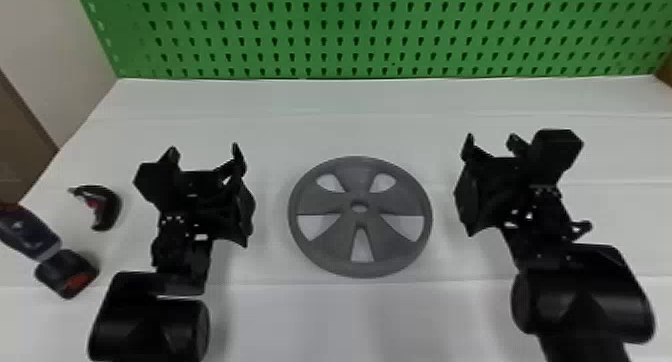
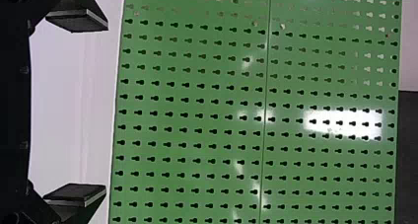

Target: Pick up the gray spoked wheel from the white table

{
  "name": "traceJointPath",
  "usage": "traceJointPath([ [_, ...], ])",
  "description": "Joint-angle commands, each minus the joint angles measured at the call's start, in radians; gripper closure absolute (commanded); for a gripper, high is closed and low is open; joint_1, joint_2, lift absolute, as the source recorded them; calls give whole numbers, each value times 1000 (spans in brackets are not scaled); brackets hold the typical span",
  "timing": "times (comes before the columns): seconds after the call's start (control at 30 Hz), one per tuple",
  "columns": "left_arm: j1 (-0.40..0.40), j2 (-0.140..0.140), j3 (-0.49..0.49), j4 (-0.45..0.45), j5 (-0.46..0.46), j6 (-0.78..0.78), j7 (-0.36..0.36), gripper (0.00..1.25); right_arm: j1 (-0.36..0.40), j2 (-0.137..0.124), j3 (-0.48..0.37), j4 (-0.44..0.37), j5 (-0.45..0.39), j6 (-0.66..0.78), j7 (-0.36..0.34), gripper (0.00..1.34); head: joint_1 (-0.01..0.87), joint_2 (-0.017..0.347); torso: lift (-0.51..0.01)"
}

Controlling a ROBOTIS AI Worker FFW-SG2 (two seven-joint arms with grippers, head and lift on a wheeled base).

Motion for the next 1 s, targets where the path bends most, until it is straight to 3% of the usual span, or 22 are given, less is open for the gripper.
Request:
traceJointPath([
  [0.0, 0, 0, 0, 0, 0, 0, 0, 124, 0, -1, 0, 0, 0, 1, 0, 481, 806, 44, -98],
  [0.97, 2, 0, 6, -2, -2, 0, 0, 124, -6, -1, 5, 0, -3, 10, 0, 479, 806, 44, -98],
])
